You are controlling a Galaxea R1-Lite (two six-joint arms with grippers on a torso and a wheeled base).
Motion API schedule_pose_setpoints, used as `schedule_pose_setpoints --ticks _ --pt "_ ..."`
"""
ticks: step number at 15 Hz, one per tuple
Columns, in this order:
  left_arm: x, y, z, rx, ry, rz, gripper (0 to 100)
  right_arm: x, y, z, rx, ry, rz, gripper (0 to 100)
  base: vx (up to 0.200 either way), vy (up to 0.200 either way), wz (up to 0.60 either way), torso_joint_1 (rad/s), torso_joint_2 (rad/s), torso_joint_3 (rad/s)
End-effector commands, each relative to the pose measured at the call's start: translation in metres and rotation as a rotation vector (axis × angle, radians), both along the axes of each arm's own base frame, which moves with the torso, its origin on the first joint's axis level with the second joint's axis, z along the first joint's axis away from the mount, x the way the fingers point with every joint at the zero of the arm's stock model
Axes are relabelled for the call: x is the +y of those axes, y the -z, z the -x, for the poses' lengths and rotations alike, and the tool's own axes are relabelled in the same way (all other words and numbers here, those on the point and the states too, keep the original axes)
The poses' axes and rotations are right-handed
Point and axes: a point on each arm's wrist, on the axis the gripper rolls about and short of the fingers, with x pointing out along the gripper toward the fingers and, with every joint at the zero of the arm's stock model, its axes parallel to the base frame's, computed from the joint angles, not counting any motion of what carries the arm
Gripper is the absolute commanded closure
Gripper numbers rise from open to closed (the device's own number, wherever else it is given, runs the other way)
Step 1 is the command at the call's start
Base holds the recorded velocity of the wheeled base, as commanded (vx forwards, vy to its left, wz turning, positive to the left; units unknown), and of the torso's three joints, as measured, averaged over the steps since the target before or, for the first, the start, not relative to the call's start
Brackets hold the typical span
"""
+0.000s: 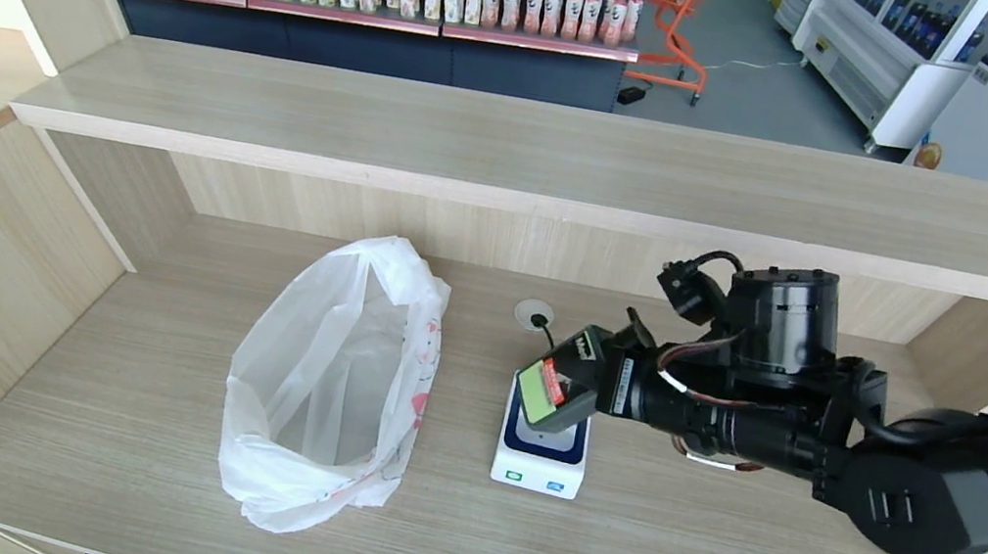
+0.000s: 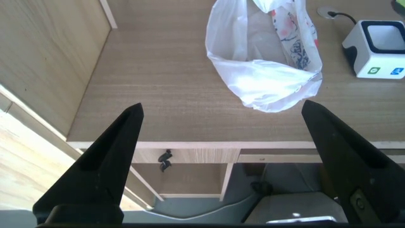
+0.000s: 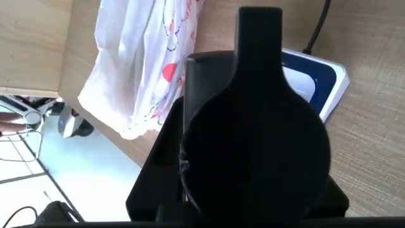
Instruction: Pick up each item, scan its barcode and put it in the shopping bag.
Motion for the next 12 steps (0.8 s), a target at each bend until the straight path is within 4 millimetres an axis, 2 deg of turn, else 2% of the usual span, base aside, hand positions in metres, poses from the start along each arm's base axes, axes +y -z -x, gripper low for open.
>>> schedule_pose_setpoints --ticks 1,2,4,7,12 --pt "0.000 0.000 0.000 0.002 0.000 0.000 0 -0.031 -0.069 0.046 -0.213 -0.011 -0.063 100 0.000 0.000 0.00 0.000 0.00 0.000" --pt "0.000 0.000 0.000 0.003 0.000 0.000 0 -0.037 -0.071 0.054 -0.251 -0.019 -0.026 100 0.000 0.000 0.00 0.000 0.00 0.000" --pt "0.000 0.000 0.000 0.002 0.000 0.000 0 -0.063 -0.052 0.069 -0.344 -0.031 0.159 100 0.000 0.000 0.00 0.000 0.00 0.000" --pt "0.000 0.000 0.000 0.000 0.000 0.000 0 -0.071 -0.032 0.080 -0.342 -0.025 0.168 100 0.000 0.000 0.00 0.000 0.00 0.000" --pt "0.000 0.000 0.000 0.000 0.000 0.000 0 -0.083 -0.028 0.092 -0.334 -0.005 0.171 100 0.000 0.000 0.00 0.000 0.00 0.000"
